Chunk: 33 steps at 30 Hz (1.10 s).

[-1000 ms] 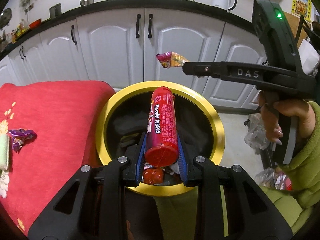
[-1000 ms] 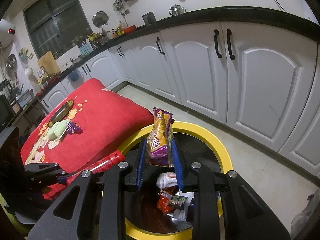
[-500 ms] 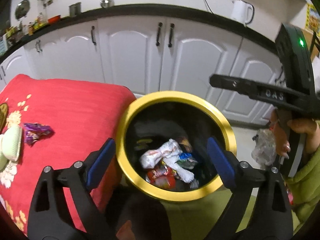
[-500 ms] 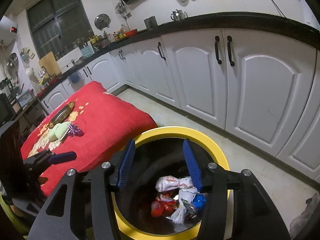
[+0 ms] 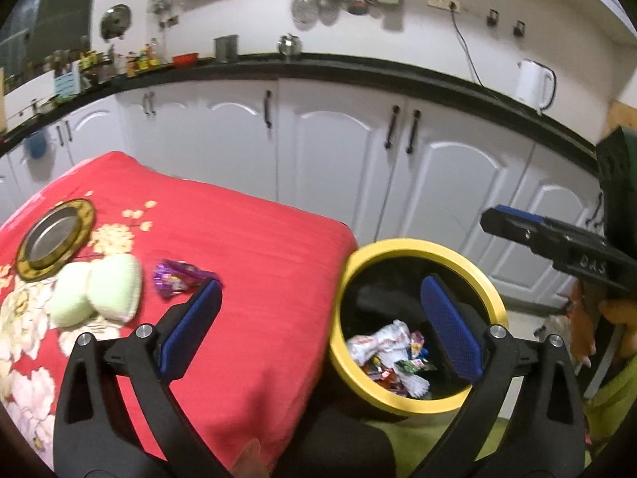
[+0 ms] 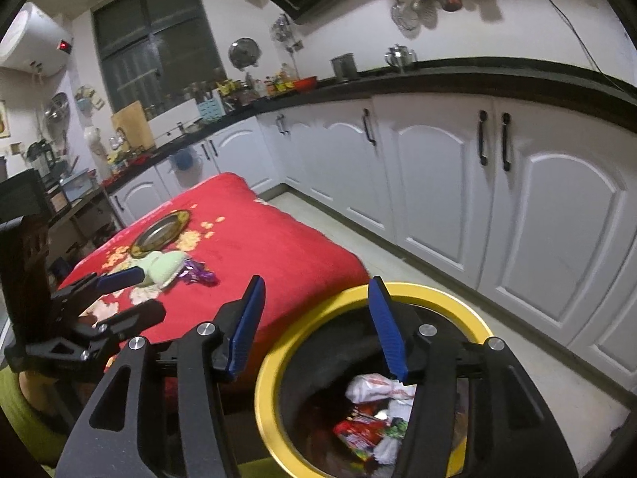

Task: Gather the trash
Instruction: 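Move both open tools back over the green sponge and purple wrapper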

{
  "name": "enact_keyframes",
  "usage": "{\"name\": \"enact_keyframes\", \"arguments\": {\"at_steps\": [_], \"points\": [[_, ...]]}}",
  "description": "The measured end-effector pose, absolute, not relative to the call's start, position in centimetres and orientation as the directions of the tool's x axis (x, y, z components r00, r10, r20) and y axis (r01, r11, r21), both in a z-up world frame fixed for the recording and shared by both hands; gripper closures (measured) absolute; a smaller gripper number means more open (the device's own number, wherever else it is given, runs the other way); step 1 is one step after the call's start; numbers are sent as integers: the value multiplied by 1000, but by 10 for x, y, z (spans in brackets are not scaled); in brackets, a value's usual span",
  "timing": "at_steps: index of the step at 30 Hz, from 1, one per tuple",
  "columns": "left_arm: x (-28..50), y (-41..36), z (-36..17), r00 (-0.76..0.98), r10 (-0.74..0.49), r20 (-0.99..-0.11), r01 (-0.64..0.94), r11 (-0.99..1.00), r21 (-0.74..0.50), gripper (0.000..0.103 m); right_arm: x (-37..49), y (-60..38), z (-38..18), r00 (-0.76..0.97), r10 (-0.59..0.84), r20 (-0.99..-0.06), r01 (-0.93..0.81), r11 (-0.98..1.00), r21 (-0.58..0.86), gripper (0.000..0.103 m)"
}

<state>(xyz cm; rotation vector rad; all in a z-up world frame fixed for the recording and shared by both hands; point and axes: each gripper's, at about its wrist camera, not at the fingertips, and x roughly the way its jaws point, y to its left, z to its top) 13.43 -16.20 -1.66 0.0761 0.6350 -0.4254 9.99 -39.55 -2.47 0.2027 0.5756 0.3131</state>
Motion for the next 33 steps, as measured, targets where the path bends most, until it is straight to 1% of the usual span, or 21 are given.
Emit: {"name": "enact_keyframes", "arguments": {"at_steps": [8, 19, 26, 33], "points": [[137, -121, -5, 778, -299, -552, 307, 948, -80, 11, 106, -356, -15, 768, 402, -498, -314, 915, 254, 48], [143, -60, -3, 817, -206, -538, 160, 978, -133, 11, 125, -300, -11, 713, 472, -518, -428, 879, 211, 47], [151, -22, -10, 822, -150, -550, 55, 981, -185, 11, 147, -264, -14, 673, 510, -536, -490, 850, 194, 46], [158, 12, -26, 800, -112, -589, -46, 968, -245, 11, 167, -229, -27, 632, 528, -567, -550, 821, 152, 46]]}}
